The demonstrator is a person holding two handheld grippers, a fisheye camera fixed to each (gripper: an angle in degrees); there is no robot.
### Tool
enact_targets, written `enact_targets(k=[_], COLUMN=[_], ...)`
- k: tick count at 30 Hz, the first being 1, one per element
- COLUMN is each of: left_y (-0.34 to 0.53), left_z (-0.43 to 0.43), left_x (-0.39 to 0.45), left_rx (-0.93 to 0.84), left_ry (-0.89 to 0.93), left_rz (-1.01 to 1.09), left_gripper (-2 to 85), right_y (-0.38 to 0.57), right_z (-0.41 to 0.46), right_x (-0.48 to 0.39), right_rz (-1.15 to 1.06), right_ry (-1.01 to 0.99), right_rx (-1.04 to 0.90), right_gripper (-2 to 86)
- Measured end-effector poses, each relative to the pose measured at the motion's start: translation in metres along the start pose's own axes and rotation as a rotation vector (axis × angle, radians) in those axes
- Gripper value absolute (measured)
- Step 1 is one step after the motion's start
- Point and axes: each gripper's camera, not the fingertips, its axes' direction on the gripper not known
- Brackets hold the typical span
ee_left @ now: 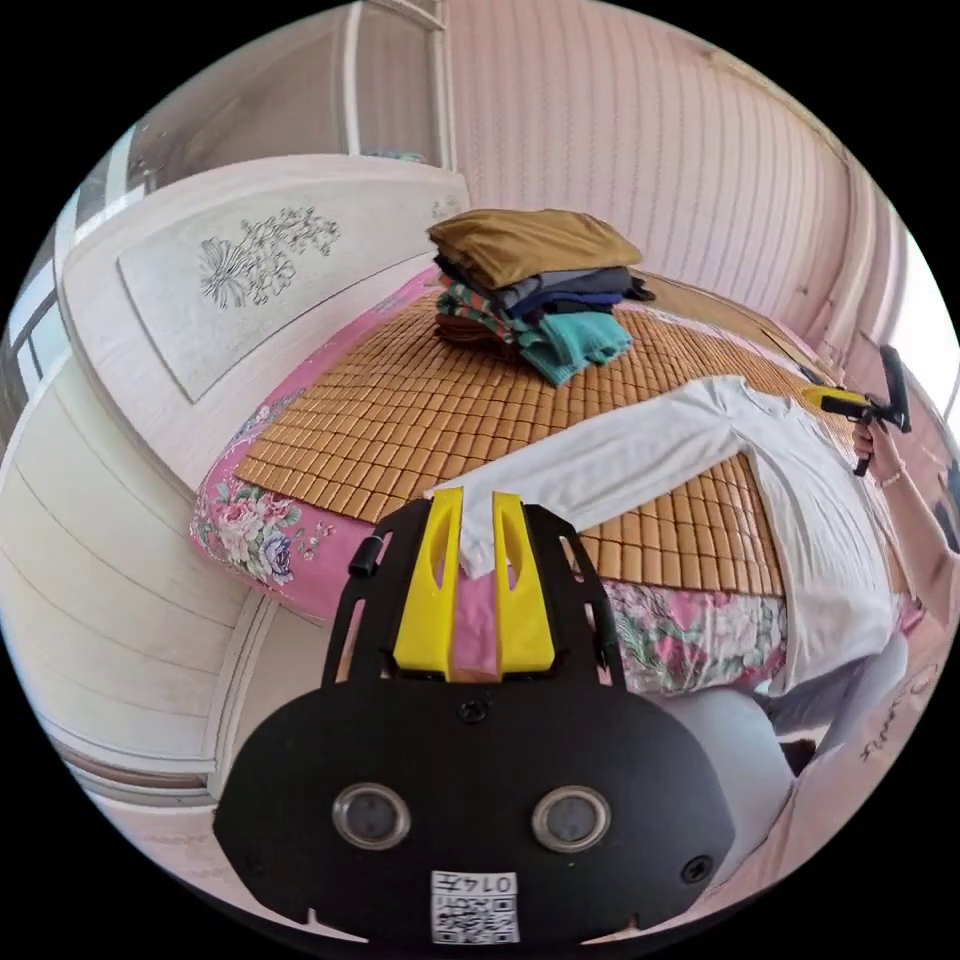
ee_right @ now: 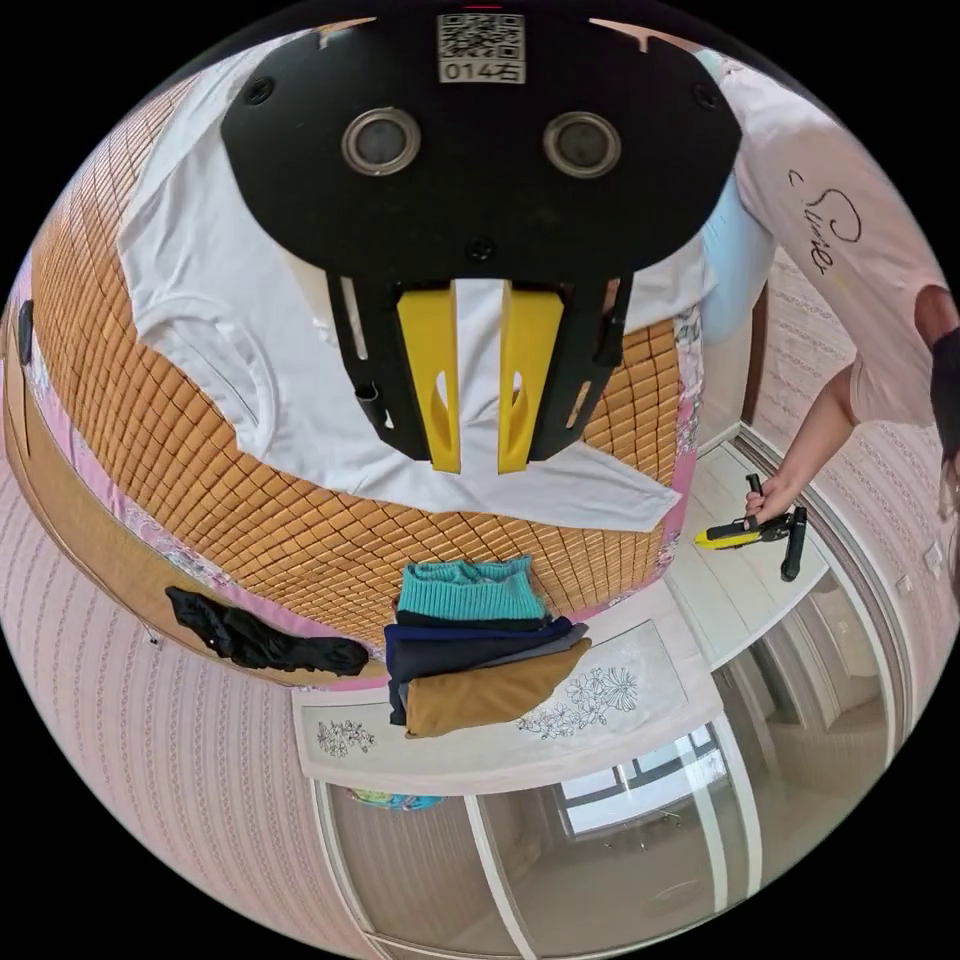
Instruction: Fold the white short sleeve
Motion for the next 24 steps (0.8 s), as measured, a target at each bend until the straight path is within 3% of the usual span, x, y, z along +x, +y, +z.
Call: enact_targets(k=[8,13,24], left_y=[0.034,0.047,-0.006], left_z=[-0.012,-0.022,-0.094], left_x=[0.267,0.346,0.589], left_rx=[-0.064,-0.153,0.009], left_ry=[0.391,0.368,0.415], left_rz=[0.334,0.417,0.851], left_gripper=[6.8,7.2,7.7], right_y=[0.246,0.358,0.417], right_z=[-0.133,-0.184,-0.258], right_x=[-0.07,-0.102,-0.151], right_rz=[0.353,0.597,0.539], right_ry=[0.185,0.29,0.421], right_rx=[-0.181,-0.227,-0.114], right_gripper=[8.3,9.0,9.6])
